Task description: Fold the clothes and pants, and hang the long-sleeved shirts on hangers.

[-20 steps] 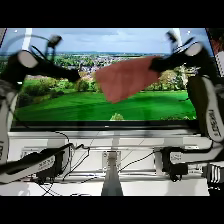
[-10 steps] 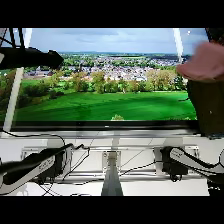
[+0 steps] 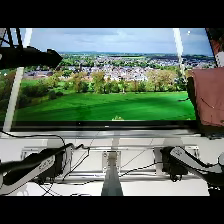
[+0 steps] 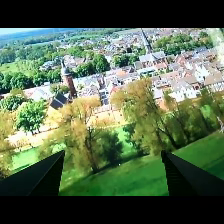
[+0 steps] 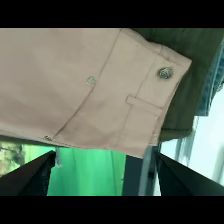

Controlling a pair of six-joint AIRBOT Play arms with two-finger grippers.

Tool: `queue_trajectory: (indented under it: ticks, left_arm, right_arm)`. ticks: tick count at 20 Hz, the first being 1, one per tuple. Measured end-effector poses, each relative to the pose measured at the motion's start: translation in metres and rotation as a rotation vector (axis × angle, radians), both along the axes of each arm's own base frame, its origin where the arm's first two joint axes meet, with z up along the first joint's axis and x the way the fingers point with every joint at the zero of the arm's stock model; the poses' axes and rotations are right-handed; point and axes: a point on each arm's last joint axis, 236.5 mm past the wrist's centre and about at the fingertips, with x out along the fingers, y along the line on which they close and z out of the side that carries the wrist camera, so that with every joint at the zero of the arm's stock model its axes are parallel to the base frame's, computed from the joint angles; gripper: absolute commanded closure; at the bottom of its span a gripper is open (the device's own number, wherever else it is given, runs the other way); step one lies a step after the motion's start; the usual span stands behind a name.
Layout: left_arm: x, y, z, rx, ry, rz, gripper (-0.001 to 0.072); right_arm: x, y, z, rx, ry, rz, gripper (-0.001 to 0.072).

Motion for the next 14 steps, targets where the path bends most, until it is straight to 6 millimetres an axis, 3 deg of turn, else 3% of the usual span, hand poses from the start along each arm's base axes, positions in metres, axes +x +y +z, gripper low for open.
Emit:
queue_trajectory:
  ticks: [1,2,3,4,6,9,11,14]
  left_arm:
    - [0.0,0.0,0.0,0.0,0.0,0.0,0.0015]
    - [0.0,0.0,0.0,0.0,0.0,0.0,0.0015]
    - [0.0,0.0,0.0,0.0,0.0,0.0,0.0015]
    - [0.0,0.0,0.0,0.0,0.0,0.0,0.0015]
    - [0.0,0.0,0.0,0.0,0.0,0.0,0.0015]
    - [0.0,0.0,0.0,0.0,0.0,0.0,0.0015]
    - [0.0,0.0,0.0,0.0,0.0,0.0,0.0015]
    - [0.0,0.0,0.0,0.0,0.0,0.0,0.0016]
  right_arm:
    - [0.001,-0.004,0.001,-0.016,-0.007,-0.001,0.0235]
    - [0.005,-0.007,0.002,-0.033,-0.014,0.022,0.0478]
    - [0.01,-0.008,0.003,-0.053,-0.023,0.058,0.0617]
    - [0.018,-0.009,0.004,-0.075,-0.029,0.103,0.0692]
    - [0.042,-0.001,0.008,-0.117,-0.056,0.23,0.0691]
    - [0.102,0.043,0.017,-0.167,-0.133,0.535,0.0691]
    - [0.142,0.097,0.021,-0.191,-0.177,0.794,0.0692]
    - [0.174,0.197,0.03,-0.246,-0.21,1.207,0.0692]
